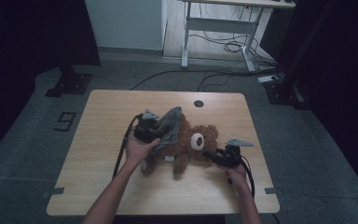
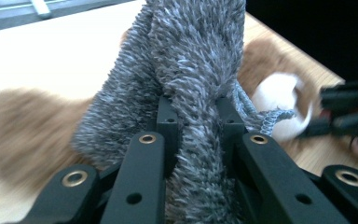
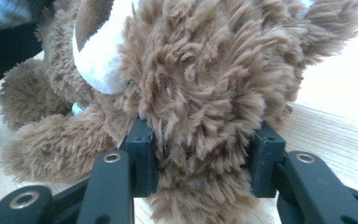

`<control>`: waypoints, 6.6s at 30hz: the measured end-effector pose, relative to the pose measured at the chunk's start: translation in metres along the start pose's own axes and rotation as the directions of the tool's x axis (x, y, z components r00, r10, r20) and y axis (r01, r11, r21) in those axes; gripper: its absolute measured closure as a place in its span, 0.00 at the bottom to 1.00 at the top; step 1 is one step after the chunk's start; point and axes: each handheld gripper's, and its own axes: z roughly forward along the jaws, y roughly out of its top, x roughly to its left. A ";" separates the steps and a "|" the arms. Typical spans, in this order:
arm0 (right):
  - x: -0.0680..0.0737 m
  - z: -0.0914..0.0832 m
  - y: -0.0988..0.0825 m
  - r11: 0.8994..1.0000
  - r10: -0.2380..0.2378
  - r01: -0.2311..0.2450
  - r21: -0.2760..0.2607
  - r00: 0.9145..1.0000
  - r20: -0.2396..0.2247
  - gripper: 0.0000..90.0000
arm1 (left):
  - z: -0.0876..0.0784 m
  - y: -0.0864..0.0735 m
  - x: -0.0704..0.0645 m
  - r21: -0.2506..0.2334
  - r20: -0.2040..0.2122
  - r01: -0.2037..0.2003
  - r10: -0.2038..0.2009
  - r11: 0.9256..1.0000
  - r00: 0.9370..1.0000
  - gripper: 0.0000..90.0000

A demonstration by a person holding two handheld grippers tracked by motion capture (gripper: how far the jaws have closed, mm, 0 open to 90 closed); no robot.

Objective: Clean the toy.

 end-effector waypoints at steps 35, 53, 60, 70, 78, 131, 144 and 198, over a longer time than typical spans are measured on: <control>-0.003 0.000 -0.001 1.000 0.012 -0.012 0.004 1.000 -0.003 0.60 | -0.018 -0.082 0.097 0.072 -0.145 0.214 -0.202 0.974 0.969 0.86; -0.002 0.000 -0.002 1.000 0.001 -0.001 0.001 1.000 0.004 0.60 | 0.031 0.028 -0.024 0.018 -0.015 -0.082 0.082 0.996 0.997 0.85; -0.002 0.000 -0.002 1.000 -0.002 0.002 -0.001 1.000 0.000 0.60 | 0.060 0.016 -0.009 0.061 -0.036 -0.026 0.028 0.998 0.999 0.85; -0.001 0.000 -0.002 1.000 -0.008 0.008 -0.001 1.000 0.004 0.60 | 0.033 0.001 0.042 0.061 -0.132 0.046 -0.038 0.997 0.991 0.85; -0.002 0.000 -0.002 1.000 -0.002 0.002 0.001 1.000 0.000 0.60 | 0.021 -0.018 0.066 0.079 -0.195 0.074 -0.057 0.994 0.979 0.85; -0.001 -0.003 -0.002 0.999 -0.009 0.008 0.048 1.000 0.018 0.35 | 0.024 -0.027 0.023 0.063 -0.139 -0.023 0.032 0.998 0.990 0.86; -0.003 -0.025 0.016 0.998 0.057 -0.056 -0.031 0.998 0.036 0.14 | 0.011 -0.050 0.009 0.017 -0.146 -0.095 0.096 0.995 0.985 0.87; 0.034 0.001 0.006 0.996 -0.062 0.064 -0.056 0.998 0.028 0.36 | 0.068 0.003 -0.104 0.029 0.020 -0.259 0.259 0.965 0.966 0.86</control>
